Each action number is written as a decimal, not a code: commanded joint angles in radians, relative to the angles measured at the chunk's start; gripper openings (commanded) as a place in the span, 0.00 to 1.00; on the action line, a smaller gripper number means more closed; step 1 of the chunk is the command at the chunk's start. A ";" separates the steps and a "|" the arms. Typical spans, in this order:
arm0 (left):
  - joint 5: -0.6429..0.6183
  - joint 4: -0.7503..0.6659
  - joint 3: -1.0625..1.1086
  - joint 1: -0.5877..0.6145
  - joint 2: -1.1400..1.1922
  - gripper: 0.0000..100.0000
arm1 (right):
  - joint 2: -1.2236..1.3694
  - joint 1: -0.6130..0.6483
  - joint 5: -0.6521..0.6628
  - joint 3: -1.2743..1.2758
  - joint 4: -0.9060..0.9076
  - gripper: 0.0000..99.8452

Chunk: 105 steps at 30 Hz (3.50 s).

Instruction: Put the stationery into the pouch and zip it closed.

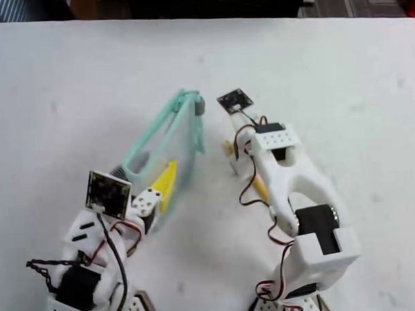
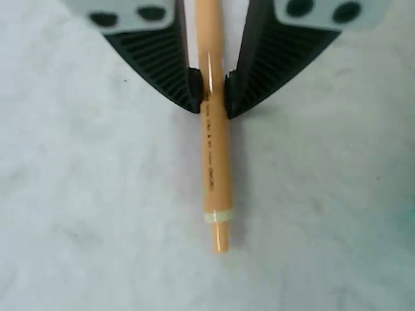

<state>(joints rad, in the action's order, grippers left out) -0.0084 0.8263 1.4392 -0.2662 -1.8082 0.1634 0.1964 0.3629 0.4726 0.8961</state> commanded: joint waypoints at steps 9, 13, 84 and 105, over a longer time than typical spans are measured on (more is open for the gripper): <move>0.003 -0.028 -0.009 0.001 -0.022 0.20 | 0.001 0.004 0.011 -0.026 0.004 0.02; 0.003 -0.028 -0.009 0.001 -0.022 0.20 | 0.001 0.002 0.011 -0.025 0.005 0.02; 0.003 -0.028 -0.009 -0.002 -0.022 0.20 | -1.170 0.252 0.011 -0.295 0.163 0.02; 0.009 -0.028 -0.009 -0.002 -0.022 0.20 | -0.958 0.700 0.005 -0.379 -0.079 0.02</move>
<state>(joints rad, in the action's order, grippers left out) -0.0084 0.8263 1.4392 -0.2662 -1.8082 -0.8324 0.8684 0.3613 0.1366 0.8424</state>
